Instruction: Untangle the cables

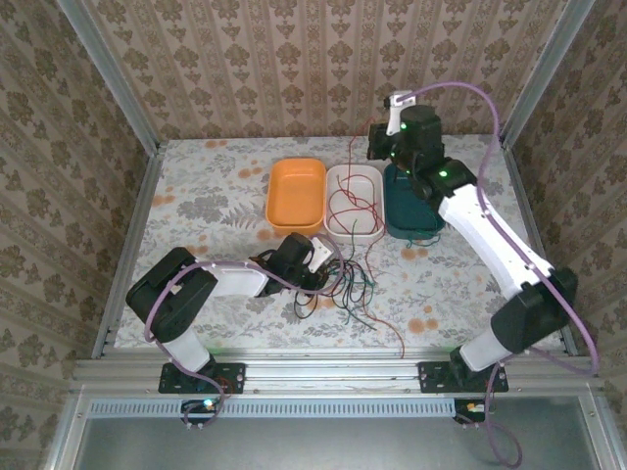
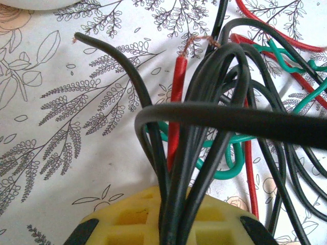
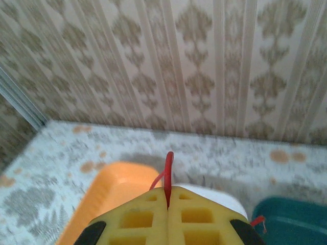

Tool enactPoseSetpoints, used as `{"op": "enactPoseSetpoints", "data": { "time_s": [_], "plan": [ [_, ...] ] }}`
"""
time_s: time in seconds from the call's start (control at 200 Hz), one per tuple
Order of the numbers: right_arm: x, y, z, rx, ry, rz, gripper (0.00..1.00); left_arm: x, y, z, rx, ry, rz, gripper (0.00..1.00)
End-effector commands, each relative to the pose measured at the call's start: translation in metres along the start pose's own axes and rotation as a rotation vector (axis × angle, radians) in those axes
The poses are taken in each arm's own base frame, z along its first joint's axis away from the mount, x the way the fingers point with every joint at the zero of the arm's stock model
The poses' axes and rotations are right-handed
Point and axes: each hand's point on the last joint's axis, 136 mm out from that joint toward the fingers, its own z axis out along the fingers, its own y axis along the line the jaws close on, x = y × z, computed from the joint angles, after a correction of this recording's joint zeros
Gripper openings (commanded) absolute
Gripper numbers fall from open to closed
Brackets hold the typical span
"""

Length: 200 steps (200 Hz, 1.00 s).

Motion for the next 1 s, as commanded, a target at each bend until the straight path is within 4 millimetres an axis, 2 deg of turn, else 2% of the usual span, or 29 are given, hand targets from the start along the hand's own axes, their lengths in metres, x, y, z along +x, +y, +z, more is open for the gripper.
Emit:
{"op": "enactPoseSetpoints", "data": {
  "time_s": [0.0, 0.08, 0.18, 0.32, 0.45, 0.55, 0.625, 0.725, 0.805, 0.93, 0.995],
  "plan": [
    [0.062, -0.013, 0.027, 0.061, 0.183, 0.045, 0.00, 0.014, 0.007, -0.002, -0.042, 0.043, -0.022, 0.00],
    [0.095, -0.018, 0.044, 0.084, 0.277, 0.070, 0.00, 0.013, 0.007, -0.002, -0.042, 0.042, -0.025, 0.00],
    [0.127, -0.025, 0.062, 0.122, 0.354, 0.093, 0.00, 0.012, 0.007, -0.002, -0.041, 0.041, -0.024, 0.00],
    [0.157, -0.030, 0.082, 0.159, 0.455, 0.108, 0.00, 0.012, 0.006, -0.002, -0.041, 0.048, -0.026, 0.00],
    [0.183, -0.029, 0.085, 0.165, 0.552, 0.138, 0.01, 0.013, 0.006, -0.004, -0.044, 0.050, -0.023, 0.00],
    [0.184, -0.030, 0.075, 0.167, 0.558, 0.159, 0.37, 0.012, 0.007, -0.004, -0.048, 0.048, -0.022, 0.00],
    [0.175, -0.033, 0.062, 0.178, 0.528, 0.159, 0.51, 0.011, 0.007, -0.004, -0.048, 0.046, -0.020, 0.00],
    [0.164, -0.038, 0.040, 0.196, 0.485, 0.159, 0.57, 0.010, 0.006, -0.003, -0.045, 0.047, -0.016, 0.00],
    [0.166, -0.043, 0.021, 0.207, 0.485, 0.157, 0.58, 0.010, 0.006, -0.001, -0.042, 0.048, -0.014, 0.00],
    [0.186, -0.044, -0.004, 0.192, 0.528, 0.176, 0.59, 0.011, 0.005, 0.002, -0.033, 0.056, -0.011, 0.00],
    [0.209, -0.044, -0.020, 0.182, 0.595, 0.194, 0.59, 0.010, 0.005, 0.003, -0.030, 0.057, -0.009, 0.00]
  ]
}}
